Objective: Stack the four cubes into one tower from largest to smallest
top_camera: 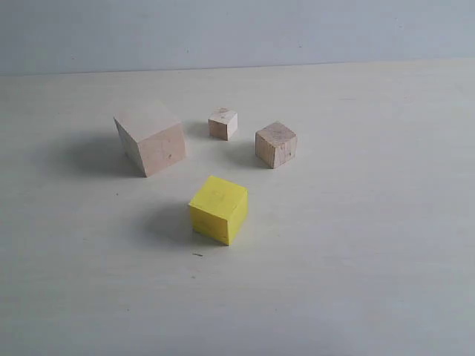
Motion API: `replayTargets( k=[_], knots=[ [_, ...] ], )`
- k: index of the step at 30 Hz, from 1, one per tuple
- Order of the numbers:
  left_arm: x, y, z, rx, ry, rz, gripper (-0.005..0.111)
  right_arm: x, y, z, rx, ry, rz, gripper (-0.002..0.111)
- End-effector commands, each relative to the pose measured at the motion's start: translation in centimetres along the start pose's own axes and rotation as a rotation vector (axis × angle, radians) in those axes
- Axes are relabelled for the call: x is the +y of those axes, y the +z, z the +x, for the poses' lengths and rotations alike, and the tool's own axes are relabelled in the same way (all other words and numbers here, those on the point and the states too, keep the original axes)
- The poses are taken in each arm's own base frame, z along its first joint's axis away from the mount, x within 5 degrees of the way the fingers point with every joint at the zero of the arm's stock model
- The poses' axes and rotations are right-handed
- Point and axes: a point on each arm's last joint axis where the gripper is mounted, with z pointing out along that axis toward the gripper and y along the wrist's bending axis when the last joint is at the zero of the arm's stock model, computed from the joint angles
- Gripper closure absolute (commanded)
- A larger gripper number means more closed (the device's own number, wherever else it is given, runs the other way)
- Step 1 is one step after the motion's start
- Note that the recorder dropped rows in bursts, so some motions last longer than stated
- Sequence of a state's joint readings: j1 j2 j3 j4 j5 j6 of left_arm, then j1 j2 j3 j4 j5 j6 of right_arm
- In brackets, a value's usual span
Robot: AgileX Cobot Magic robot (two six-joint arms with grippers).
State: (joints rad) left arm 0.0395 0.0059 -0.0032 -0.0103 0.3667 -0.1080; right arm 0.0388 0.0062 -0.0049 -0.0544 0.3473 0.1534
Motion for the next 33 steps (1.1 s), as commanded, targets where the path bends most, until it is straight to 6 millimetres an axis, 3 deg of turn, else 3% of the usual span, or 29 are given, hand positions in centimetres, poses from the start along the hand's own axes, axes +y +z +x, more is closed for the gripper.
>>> replayTargets(
  k=[1, 15, 21, 33],
  knots=[
    [0.0, 0.0, 0.0, -0.007, -0.002, 0.002, 0.107, 0.0, 0.0, 0.0, -0.015, -0.004, 0.002, 0.108],
    [0.0, 0.0, 0.0, -0.007, -0.002, 0.002, 0.107, 0.0, 0.0, 0.0, -0.017, -0.023, 0.005, 0.108],
    [0.0, 0.0, 0.0, -0.007, -0.002, 0.002, 0.107, 0.4, -0.4, -2.5, -0.294, -0.013, -0.039, 0.108],
    [0.0, 0.0, 0.0, -0.012, 0.012, -0.001, 0.107, 0.5, -0.6, -3.2, -0.378, -0.015, -0.051, 0.108]
  ],
)
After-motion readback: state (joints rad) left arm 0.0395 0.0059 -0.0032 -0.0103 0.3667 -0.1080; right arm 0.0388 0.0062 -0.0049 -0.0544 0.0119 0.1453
